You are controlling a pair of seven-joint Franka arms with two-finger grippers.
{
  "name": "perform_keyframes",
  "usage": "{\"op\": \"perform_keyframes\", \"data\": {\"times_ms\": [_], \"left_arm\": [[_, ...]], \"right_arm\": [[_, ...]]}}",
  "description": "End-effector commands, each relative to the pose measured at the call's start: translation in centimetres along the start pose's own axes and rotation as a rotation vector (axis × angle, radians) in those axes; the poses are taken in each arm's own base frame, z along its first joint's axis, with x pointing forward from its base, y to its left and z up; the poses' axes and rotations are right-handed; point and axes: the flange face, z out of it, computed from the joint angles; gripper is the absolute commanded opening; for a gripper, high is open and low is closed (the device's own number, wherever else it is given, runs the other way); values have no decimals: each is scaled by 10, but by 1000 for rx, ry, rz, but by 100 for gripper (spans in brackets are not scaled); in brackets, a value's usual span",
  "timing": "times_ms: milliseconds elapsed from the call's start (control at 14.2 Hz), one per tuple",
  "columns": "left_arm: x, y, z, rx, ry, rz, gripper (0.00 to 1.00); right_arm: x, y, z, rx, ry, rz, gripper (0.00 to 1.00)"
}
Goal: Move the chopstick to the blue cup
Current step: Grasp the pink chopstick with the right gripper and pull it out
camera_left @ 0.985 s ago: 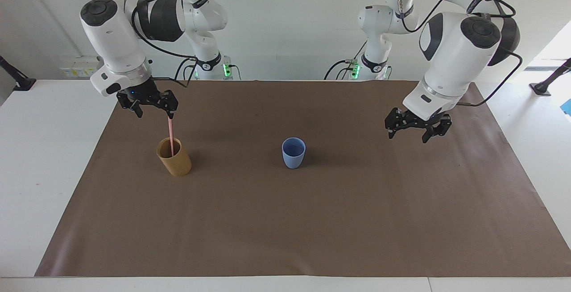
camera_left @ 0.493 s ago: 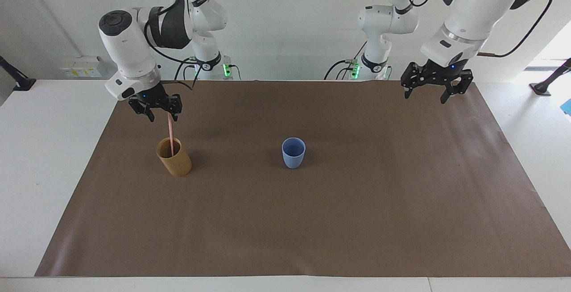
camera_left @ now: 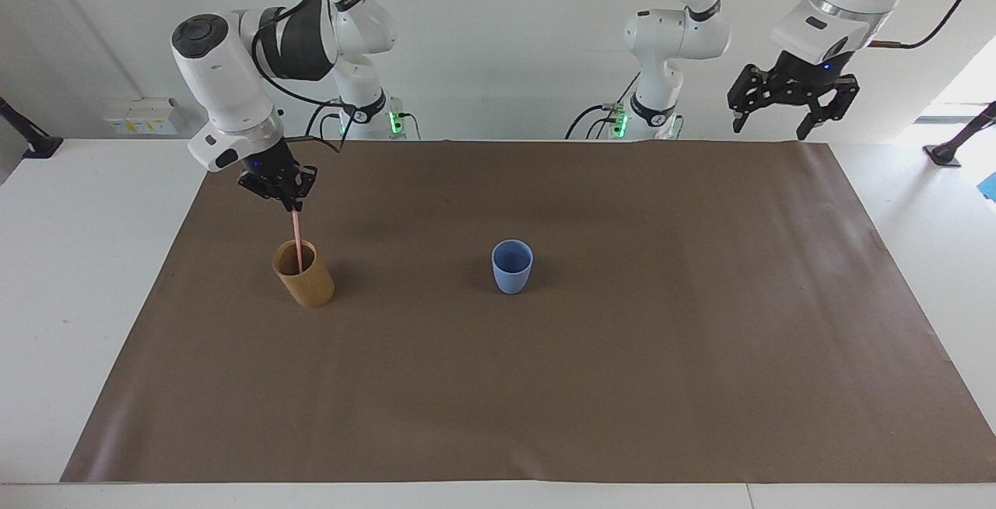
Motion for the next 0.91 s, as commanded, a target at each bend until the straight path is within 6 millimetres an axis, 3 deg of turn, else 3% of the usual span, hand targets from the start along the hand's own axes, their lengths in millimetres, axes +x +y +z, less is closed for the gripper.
{"op": "perform_keyframes", "data": {"times_ms": [0, 141, 422, 844], "left_arm": [[-17, -13, 12, -10, 1, -17, 100], [-17, -14, 10, -16, 3, -28, 100], [-20, -11, -16, -65, 34, -30, 100], [-23, -12, -10, -54, 18, -21, 100]], "right_arm": [[-3, -1, -3, 20, 29, -14, 4], [3, -1, -19, 20, 51, -12, 4], [15, -3, -67, 20, 101, 10, 1], [14, -9, -127, 22, 34, 3, 1]]}}
